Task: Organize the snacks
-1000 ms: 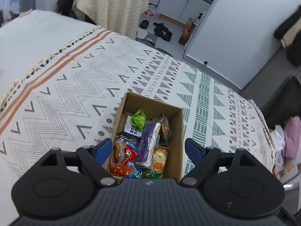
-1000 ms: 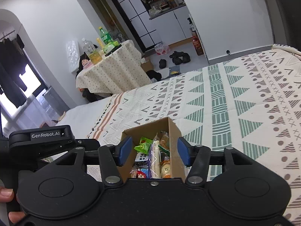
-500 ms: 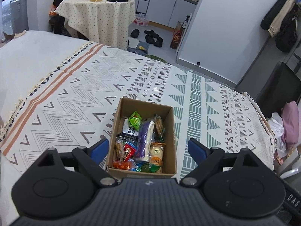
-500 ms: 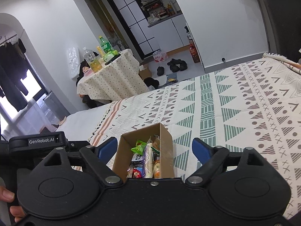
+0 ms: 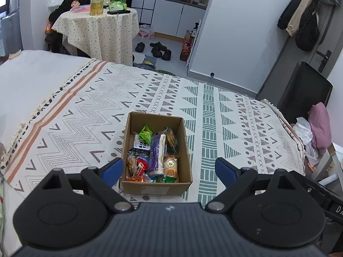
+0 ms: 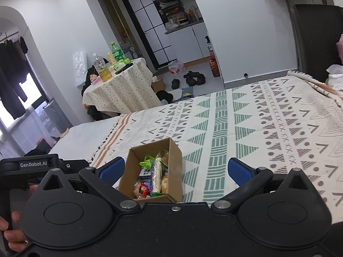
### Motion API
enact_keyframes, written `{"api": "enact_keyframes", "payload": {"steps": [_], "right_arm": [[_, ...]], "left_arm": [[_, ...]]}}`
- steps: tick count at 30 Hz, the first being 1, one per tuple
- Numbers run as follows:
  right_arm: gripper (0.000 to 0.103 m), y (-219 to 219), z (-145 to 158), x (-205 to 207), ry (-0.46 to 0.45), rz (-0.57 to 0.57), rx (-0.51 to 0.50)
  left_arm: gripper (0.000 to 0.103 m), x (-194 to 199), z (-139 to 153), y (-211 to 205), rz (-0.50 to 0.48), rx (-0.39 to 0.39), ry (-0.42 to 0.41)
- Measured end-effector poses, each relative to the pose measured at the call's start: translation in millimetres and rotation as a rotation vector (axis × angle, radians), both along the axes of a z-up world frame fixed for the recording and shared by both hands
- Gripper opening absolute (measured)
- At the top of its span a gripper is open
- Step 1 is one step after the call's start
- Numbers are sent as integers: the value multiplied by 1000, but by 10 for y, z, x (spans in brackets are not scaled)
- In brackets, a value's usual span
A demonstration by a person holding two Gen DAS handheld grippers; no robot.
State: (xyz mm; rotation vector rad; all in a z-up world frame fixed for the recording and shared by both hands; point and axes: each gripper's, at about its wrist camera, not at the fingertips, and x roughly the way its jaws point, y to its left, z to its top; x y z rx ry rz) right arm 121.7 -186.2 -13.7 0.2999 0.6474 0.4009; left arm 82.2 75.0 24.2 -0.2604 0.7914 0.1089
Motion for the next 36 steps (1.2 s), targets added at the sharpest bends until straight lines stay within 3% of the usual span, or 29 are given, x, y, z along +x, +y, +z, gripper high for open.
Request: {"api": "enact_keyframes", "payload": {"steps": [20, 29, 36], "right_arm": [[103, -208, 140, -599, 10, -18, -60], [103, -215, 168, -688, 15, -15, -68], [103, -172, 158, -686, 14, -5, -68]], "left_arm": [[101, -573, 71, -237, -100, 31, -34], [101, -624, 67, -305, -149, 56, -24], [101, -637, 38, -295, -136, 76, -21]]}}
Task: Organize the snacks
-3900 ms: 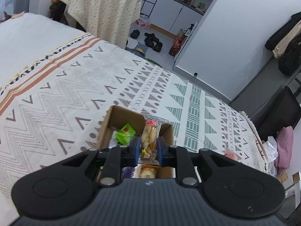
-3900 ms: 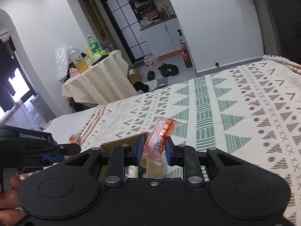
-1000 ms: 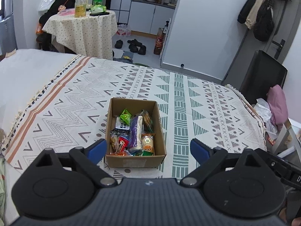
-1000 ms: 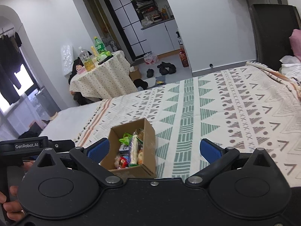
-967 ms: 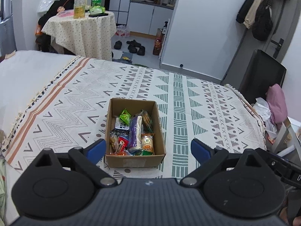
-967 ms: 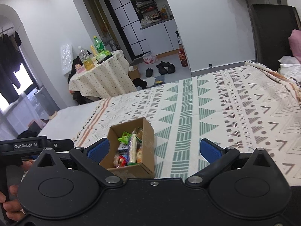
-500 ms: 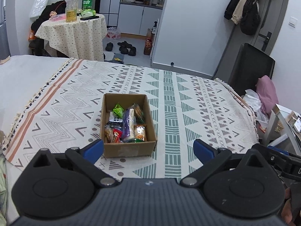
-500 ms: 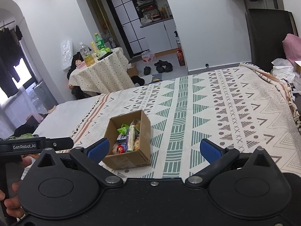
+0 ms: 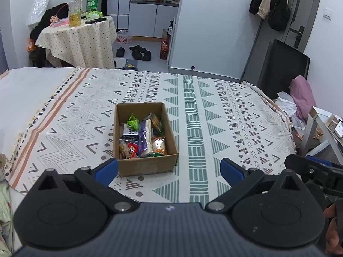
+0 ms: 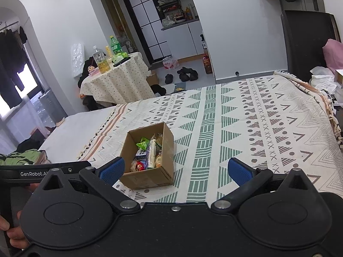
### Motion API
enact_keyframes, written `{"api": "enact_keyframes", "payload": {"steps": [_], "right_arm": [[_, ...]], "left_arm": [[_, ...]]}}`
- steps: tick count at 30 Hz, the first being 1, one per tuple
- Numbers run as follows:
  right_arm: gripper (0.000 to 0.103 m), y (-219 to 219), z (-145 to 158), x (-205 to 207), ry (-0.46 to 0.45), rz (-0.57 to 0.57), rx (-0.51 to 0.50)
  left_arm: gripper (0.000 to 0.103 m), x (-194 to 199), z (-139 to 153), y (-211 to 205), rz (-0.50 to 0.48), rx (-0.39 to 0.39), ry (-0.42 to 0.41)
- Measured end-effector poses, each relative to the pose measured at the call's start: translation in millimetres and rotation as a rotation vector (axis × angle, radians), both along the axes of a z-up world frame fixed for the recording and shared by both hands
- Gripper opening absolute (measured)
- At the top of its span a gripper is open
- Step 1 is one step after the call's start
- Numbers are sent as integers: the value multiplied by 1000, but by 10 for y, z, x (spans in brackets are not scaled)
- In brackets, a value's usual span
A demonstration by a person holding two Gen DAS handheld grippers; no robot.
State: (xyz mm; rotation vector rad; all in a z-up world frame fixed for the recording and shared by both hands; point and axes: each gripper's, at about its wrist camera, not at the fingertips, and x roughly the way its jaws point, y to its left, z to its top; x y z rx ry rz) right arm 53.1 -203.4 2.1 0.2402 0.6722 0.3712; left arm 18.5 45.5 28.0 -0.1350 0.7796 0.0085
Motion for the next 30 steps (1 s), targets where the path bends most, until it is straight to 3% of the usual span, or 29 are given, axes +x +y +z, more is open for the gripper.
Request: {"api": "enact_keyframes", "payload": {"steps": [30], "right_arm": [[103, 88, 53, -27, -9, 36, -12]], "left_arm": [[103, -44, 90, 86, 33, 26, -9]]}}
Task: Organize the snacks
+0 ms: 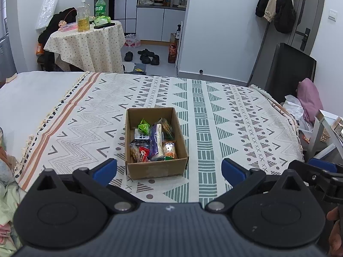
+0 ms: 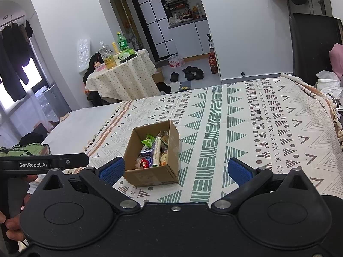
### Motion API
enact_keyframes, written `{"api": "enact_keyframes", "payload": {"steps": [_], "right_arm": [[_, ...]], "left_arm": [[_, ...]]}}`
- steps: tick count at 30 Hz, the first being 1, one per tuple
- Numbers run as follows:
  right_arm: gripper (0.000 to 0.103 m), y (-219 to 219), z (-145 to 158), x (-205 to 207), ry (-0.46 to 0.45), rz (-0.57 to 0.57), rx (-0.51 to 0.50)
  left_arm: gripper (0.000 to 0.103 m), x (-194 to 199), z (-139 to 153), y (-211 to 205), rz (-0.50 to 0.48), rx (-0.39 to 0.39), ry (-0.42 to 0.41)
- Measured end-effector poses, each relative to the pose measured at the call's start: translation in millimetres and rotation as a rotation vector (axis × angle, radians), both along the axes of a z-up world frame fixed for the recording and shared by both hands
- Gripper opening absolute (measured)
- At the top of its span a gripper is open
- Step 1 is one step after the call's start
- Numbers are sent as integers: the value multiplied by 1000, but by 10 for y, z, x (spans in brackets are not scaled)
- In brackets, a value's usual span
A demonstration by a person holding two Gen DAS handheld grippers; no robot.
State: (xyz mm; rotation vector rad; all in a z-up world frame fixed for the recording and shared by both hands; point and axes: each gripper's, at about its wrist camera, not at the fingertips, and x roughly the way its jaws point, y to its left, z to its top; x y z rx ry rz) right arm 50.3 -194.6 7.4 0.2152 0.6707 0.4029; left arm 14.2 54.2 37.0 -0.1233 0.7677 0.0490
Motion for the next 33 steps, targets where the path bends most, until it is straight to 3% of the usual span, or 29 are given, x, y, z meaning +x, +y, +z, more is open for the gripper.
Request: {"api": "enact_keyframes", "payload": {"steps": [33], "right_arm": [[103, -51, 38, 12, -2, 3, -10]], "left_arm": [[103, -11, -16, 2, -8, 21, 1]]}}
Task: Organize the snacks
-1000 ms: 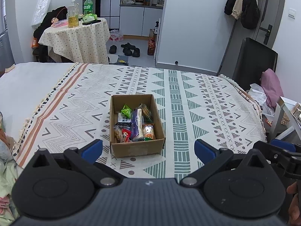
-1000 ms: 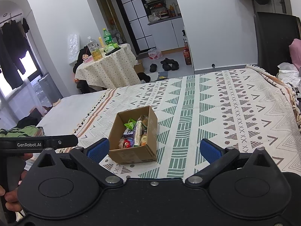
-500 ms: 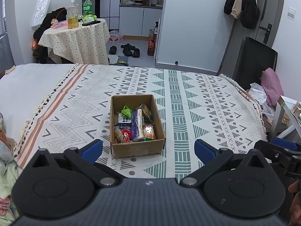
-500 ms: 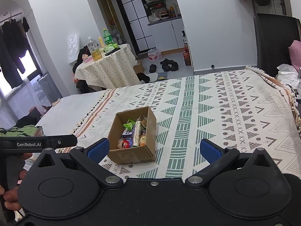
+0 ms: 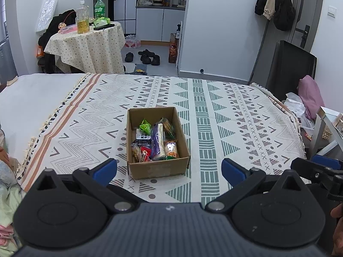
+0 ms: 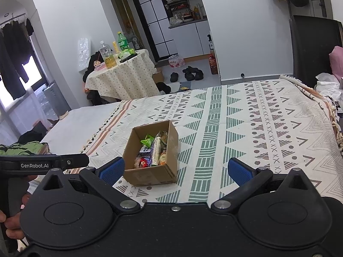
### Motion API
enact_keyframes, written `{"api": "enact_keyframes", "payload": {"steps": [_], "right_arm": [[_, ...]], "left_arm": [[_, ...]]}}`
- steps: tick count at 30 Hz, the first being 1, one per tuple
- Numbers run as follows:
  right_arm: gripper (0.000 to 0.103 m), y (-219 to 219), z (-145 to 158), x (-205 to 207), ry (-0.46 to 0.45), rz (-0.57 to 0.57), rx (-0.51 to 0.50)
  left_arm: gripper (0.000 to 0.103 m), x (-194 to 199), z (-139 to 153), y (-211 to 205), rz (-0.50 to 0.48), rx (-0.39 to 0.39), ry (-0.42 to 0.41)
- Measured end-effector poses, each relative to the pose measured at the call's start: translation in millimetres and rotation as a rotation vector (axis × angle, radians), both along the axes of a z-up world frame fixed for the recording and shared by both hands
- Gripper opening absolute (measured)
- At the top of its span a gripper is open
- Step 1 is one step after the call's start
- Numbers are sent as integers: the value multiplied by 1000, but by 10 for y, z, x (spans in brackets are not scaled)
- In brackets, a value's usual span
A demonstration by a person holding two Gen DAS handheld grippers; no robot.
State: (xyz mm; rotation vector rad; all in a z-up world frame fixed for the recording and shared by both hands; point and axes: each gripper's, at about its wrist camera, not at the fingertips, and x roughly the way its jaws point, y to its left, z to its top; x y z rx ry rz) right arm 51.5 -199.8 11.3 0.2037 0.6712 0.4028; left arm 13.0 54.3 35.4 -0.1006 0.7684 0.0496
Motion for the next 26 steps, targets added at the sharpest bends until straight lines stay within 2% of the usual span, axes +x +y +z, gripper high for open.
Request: {"api": "enact_keyframes", "payload": {"steps": [26], "right_arm": [[103, -10, -75, 1, 11, -9, -15]], "left_arm": [[103, 25, -85, -24, -13, 0, 15]]}}
